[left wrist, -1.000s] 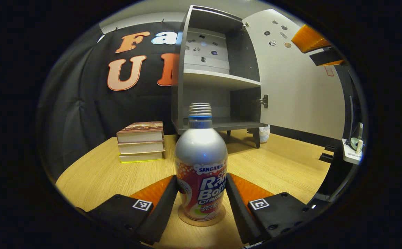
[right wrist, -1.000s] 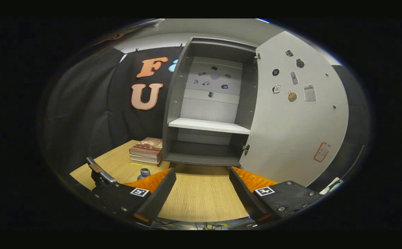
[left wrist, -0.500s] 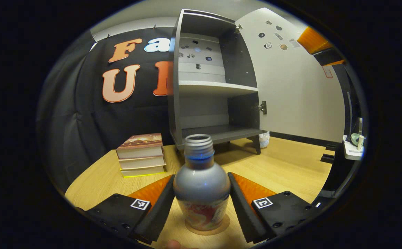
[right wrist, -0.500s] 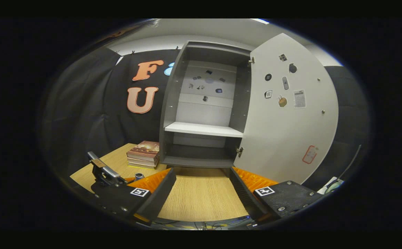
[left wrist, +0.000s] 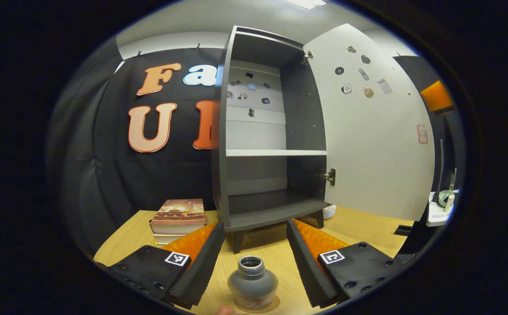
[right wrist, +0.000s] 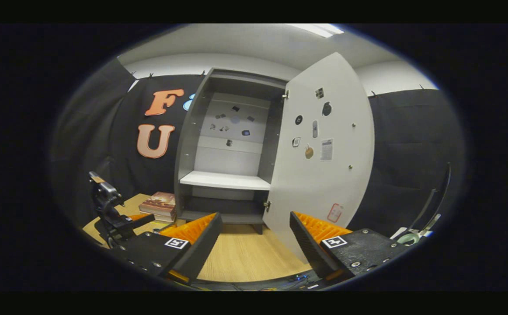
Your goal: Open the cabinet door with the right hand, grasp the bottle in the cabinet with the left hand and place it on the coaster, then close the cabinet door with the right hand.
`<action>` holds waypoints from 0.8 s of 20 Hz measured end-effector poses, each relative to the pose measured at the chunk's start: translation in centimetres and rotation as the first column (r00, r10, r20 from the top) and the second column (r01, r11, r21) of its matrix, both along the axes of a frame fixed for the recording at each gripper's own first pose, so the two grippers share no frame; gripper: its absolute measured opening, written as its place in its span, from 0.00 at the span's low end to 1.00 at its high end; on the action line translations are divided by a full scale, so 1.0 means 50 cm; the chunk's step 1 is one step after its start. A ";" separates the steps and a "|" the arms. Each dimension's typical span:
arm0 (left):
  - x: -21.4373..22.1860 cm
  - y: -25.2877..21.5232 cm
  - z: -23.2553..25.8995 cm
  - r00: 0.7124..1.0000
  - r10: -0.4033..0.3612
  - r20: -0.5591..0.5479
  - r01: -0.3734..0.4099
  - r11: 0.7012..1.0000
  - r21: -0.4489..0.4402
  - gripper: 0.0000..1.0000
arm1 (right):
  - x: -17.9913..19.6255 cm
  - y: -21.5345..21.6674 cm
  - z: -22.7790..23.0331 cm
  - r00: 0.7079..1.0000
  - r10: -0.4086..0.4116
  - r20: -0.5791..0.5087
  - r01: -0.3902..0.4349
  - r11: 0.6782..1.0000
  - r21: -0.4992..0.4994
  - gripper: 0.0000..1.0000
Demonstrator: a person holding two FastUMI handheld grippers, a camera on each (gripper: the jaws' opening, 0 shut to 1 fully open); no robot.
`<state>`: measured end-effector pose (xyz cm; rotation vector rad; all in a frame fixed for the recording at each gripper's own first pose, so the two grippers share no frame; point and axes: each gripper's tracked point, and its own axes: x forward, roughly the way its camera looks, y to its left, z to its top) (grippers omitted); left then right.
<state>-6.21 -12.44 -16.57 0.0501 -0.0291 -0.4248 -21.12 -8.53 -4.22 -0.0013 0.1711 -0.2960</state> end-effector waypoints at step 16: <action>-0.052 0.001 0.283 0.959 0.283 0.001 -0.282 0.956 -0.083 0.92 | -0.086 -0.465 0.074 0.990 -0.109 0.094 0.121 0.982 -0.142 0.95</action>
